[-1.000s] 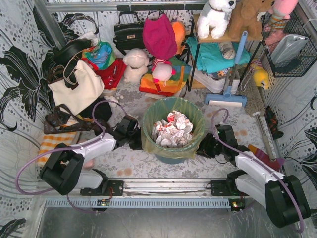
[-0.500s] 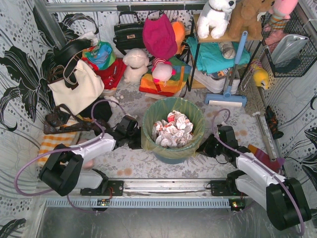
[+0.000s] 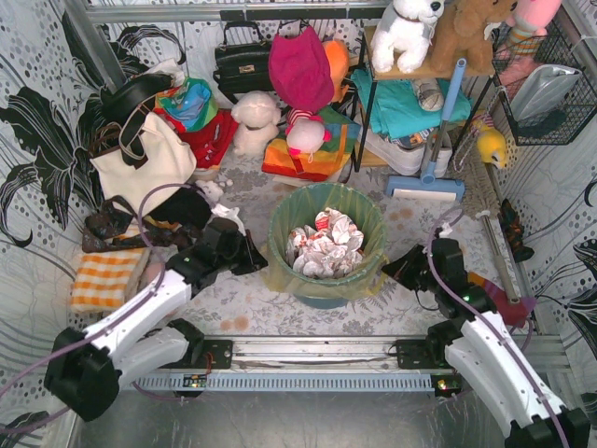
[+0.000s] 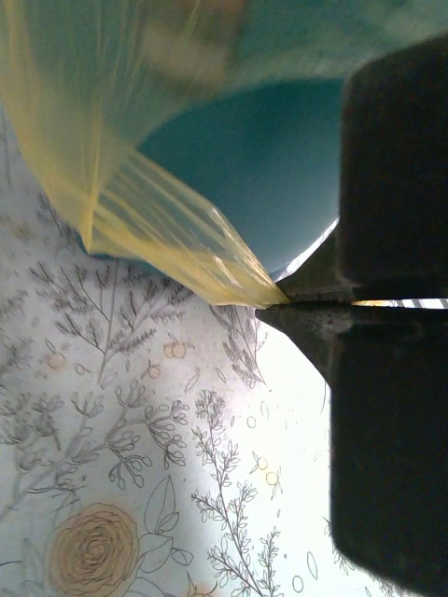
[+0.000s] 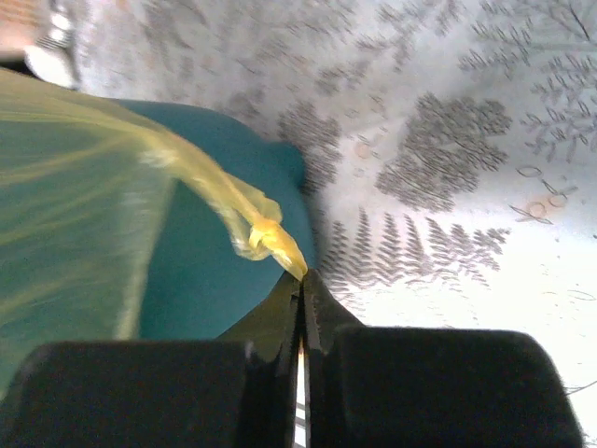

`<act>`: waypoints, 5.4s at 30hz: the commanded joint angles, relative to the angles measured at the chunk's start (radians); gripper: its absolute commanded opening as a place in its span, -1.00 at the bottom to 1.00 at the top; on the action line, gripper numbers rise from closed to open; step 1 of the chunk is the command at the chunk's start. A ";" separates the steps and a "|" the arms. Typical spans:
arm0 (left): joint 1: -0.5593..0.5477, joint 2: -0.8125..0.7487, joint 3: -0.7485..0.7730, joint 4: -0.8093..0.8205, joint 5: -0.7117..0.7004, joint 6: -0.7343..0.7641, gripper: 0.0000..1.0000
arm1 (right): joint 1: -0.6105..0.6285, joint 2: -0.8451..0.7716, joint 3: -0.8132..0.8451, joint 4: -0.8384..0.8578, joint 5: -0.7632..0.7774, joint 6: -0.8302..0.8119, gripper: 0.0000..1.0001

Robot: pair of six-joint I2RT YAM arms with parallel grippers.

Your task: Tie the trash bag

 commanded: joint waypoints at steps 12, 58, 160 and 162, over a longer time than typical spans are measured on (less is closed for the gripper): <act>-0.003 -0.278 0.160 -0.031 0.053 0.025 -1.00 | -0.006 -0.046 0.321 -0.041 -0.014 0.045 -1.00; -0.046 -0.043 0.440 0.290 0.442 -0.055 -1.00 | 0.126 0.243 0.504 0.429 -0.355 0.089 -1.00; -0.103 -0.078 0.577 0.426 0.406 0.048 0.37 | 0.262 0.366 0.825 0.554 -0.368 -0.204 -0.22; -0.102 -0.058 0.640 0.435 0.419 0.058 0.37 | 0.262 0.390 0.875 0.592 -0.383 -0.195 -0.23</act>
